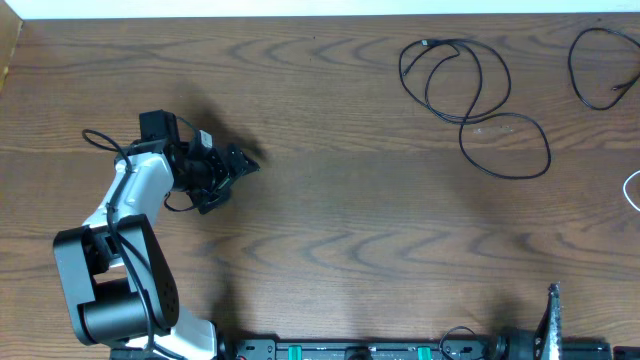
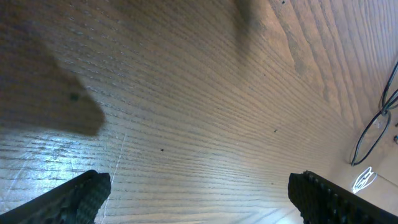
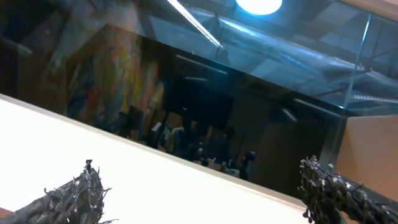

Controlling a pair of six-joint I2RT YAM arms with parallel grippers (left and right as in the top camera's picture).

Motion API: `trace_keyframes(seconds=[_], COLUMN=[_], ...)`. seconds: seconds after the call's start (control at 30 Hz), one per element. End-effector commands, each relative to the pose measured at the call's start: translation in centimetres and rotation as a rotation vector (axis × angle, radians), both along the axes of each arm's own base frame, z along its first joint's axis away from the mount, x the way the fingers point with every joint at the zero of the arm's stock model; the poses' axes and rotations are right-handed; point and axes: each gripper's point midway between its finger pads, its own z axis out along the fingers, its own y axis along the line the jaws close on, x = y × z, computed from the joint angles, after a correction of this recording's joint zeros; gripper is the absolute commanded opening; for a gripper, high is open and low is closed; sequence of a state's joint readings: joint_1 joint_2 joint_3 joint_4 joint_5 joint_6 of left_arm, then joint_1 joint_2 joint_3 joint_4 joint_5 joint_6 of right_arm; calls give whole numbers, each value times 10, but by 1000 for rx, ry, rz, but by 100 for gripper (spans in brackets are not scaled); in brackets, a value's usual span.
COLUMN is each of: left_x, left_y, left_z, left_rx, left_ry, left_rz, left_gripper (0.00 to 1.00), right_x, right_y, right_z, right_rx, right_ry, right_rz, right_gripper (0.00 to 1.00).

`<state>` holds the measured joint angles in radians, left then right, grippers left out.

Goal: Untangle cables

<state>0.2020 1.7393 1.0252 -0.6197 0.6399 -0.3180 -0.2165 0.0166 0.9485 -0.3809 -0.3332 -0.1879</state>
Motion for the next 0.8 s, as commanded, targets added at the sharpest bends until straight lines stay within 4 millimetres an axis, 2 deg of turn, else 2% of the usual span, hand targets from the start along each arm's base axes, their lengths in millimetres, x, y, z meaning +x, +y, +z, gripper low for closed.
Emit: trace_keyframes(seconds=[0.0,0.13,0.27,0.47,0.67,0.77], left_x=[1,1,1,1,1,1], left_y=[3,3,3,3,3,3], left_z=[-1,-1,-1,-1,-1,-1], left_rx=[9,9,9,9,9,9], left_ry=[2,2,2,2,2,2], left_rz=[7,7,7,7,7,7], left_gripper=[98,98,98,98,98,98], right_x=[-5,3,21,65,105,119], right_y=[11,25,23,15,7,4], right_z=[-2,-15,-33,-80,-119,-137], right_rx=[-22,-63,-57,-48,-42,-42], right_ry=[0,42,97,214,222,224], right_rz=[62,146,157,159,162,163], right_gripper=[99,99,99,99,99,99])
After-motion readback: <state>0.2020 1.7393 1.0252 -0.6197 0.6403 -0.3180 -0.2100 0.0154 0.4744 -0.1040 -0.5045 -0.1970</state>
